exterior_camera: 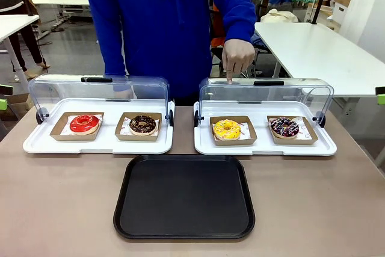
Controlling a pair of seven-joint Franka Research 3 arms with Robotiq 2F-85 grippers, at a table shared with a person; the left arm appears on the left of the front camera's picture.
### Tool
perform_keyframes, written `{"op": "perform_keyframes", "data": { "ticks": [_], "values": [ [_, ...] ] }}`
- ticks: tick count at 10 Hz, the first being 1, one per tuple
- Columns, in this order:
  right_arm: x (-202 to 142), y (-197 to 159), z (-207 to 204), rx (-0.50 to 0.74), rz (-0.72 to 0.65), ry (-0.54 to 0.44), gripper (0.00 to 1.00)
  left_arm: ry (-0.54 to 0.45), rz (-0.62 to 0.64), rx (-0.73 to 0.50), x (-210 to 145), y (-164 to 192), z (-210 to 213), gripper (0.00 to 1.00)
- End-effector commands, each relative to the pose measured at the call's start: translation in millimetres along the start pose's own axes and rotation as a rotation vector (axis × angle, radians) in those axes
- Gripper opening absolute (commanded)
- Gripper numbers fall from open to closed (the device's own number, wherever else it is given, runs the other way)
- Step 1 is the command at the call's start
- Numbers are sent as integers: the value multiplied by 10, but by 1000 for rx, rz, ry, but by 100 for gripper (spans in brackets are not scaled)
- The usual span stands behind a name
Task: Move the third donut from the left to the tray.
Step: Pick up the Paper togo box containing the Donut indicated by the person and place it on the Handle tray.
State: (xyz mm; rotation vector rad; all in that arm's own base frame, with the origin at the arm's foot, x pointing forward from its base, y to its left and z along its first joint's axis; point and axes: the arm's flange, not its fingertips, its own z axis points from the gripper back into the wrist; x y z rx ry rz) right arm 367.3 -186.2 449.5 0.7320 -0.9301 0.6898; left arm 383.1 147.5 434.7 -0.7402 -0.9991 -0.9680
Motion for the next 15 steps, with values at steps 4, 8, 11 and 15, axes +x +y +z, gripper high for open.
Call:
{"op": "perform_keyframes", "data": {
  "ticks": [4, 8, 11, 15],
  "values": [
    [71, 230, -342, -101, 124, 20, 100, -8, -7, -8, -4, 1, 13, 100],
    [184, 936, -1208, -169, 343, 171, 100, -8, -7, -8, -4, 1, 13, 100],
    [226, 1396, -1978, -259, 521, 346, 100, -8, -7, -8, -4, 1, 13, 100],
    [103, 1518, -2741, -288, 660, 552, 100, -8, -7, -8, -4, 1, 13, 100]
  ]
}}
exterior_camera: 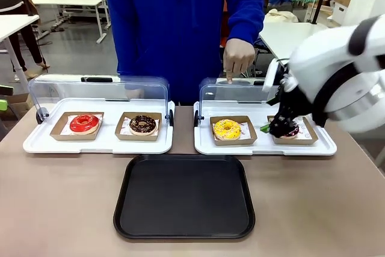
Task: Move the third donut from the left to the tray.
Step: Pick up the Paper togo box containing the Donut indicated by the person and place it on the Handle tray.
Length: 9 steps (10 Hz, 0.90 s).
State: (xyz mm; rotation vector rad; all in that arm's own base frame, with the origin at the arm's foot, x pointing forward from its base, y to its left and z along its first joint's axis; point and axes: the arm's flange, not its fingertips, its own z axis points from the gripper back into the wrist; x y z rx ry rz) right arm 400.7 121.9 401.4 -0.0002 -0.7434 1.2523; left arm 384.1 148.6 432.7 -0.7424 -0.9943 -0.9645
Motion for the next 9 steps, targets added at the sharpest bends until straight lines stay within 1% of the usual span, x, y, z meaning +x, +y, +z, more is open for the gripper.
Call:
{"op": "perform_keyframes", "data": {
  "ticks": [1, 2, 3, 4, 9],
  "values": [
    [-93, 316, -96, -51, 21, 75, 100, -10, -12, -7, 16, -13, 14, 100],
    [-125, 362, -225, -52, 48, 95, 100, -10, -12, -7, 16, -13, 14, 100],
    [-187, 391, -218, -87, 73, 18, 100, -10, -12, -7, 16, -13, 14, 100],
    [29, 177, -271, -19, 45, 63, 100, -10, -12, -7, 16, -13, 14, 100],
    [4, 216, -318, -27, 48, 66, 100, -10, -12, -7, 16, -13, 14, 100]
  ]
}}
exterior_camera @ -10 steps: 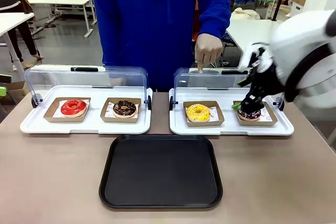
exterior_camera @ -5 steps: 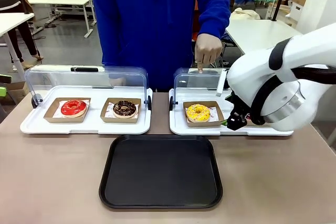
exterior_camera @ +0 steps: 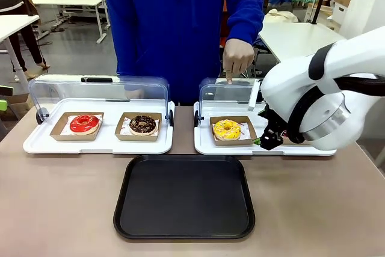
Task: Move the third donut from the left to the tray.
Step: Pick up the Paper togo box containing the Donut indicated by the person and place it on the Handle tray.
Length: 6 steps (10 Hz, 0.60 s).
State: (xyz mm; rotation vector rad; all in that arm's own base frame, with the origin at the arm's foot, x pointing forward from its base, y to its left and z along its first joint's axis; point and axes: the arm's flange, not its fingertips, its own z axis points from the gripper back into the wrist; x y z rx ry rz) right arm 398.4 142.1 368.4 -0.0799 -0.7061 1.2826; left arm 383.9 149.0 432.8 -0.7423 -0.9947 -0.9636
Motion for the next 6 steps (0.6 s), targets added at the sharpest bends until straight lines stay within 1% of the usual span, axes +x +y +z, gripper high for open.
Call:
{"op": "perform_keyframes", "data": {
  "ticks": [1, 6],
  "values": [
    [45, -28, -60, -8, 32, 26, 100, -10, -13, -8, 17, -13, 10, 100],
    [165, -172, -387, 50, 165, 138, 100, -10, -13, -8, 17, -13, 10, 100]
  ]
}}
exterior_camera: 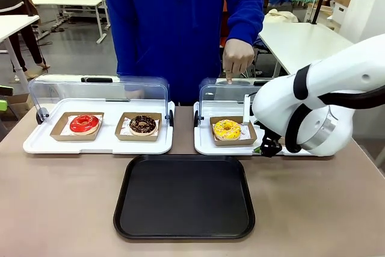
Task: Move the third donut from the left to the tray.
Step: Pick up the Paper togo box containing the Donut indicated by the person and place it on the Handle tray.
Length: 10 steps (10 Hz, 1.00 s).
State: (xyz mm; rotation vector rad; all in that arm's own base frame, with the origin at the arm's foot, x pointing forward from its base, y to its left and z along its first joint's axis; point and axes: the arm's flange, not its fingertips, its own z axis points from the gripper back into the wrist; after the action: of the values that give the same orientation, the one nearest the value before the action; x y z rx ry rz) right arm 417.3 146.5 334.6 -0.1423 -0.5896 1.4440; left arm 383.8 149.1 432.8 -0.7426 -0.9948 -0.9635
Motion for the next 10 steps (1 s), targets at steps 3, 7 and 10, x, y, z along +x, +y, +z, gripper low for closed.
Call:
{"op": "perform_keyframes", "data": {
  "ticks": [3, 7, 10],
  "values": [
    [323, -292, -79, 7, 58, 72, 100, -10, -13, -7, 18, -13, 9, 100],
    [385, -396, -167, 4, 97, 77, 100, -10, -13, -7, 18, -13, 9, 100],
    [436, -457, -275, 13, 131, 94, 100, -10, -13, -7, 18, -13, 9, 100]
  ]
}}
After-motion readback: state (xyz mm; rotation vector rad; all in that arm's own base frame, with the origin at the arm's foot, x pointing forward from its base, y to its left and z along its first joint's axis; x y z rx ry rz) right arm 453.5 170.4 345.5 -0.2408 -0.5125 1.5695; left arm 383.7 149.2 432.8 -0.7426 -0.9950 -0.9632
